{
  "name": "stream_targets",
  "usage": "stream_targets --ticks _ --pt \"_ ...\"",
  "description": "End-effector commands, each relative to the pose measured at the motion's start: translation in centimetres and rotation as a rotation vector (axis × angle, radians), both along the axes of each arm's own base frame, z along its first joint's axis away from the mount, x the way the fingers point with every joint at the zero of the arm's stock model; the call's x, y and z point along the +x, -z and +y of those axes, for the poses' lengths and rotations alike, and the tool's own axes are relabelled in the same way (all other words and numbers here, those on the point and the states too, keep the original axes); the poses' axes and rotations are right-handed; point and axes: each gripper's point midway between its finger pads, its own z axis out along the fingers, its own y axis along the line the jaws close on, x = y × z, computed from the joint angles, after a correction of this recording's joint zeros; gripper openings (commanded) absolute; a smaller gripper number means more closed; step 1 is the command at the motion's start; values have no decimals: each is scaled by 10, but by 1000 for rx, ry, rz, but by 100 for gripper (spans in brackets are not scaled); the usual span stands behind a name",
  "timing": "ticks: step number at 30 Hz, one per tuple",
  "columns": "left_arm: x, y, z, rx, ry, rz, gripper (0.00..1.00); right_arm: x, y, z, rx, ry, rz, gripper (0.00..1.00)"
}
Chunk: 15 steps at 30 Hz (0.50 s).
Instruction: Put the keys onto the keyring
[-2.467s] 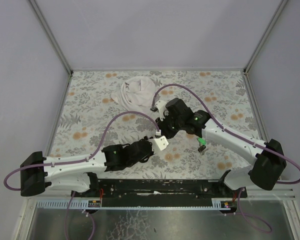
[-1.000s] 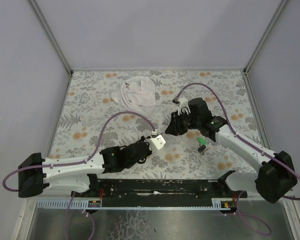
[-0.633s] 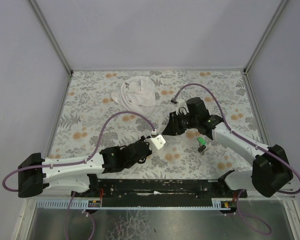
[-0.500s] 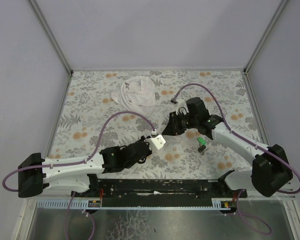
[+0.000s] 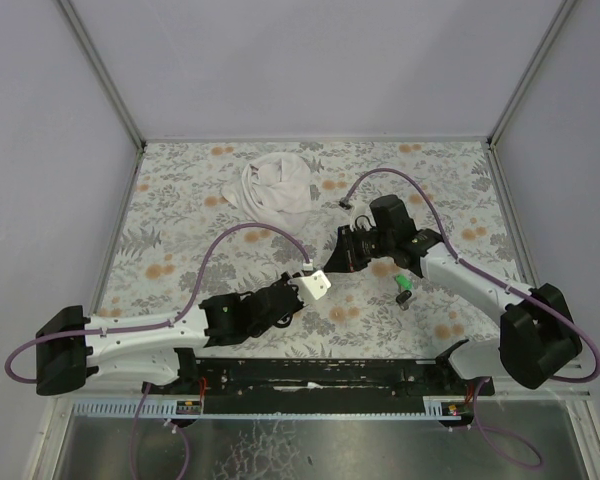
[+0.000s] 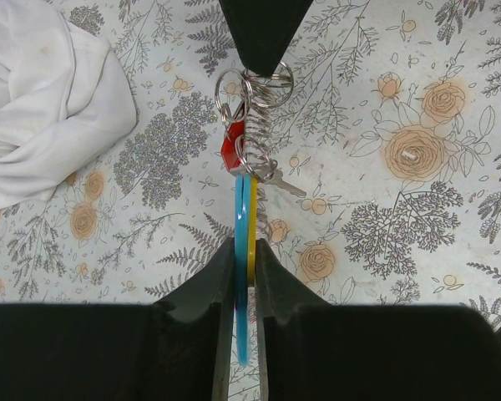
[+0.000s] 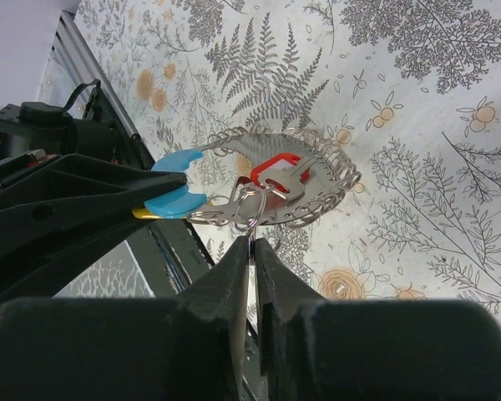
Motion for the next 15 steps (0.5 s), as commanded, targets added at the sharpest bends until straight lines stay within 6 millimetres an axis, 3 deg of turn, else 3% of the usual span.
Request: stream_targets --ticks 1,10,15 --pt "6 -23 -10 -106 -23 -49 0 4 -10 3 32 -8 -27 11" --pt "6 -22 -10 -134 -38 -46 0 3 -9 5 34 -30 -38 0" --pt "6 -19 -9 -178 -64 -40 18 6 -10 5 30 -56 -79 0"
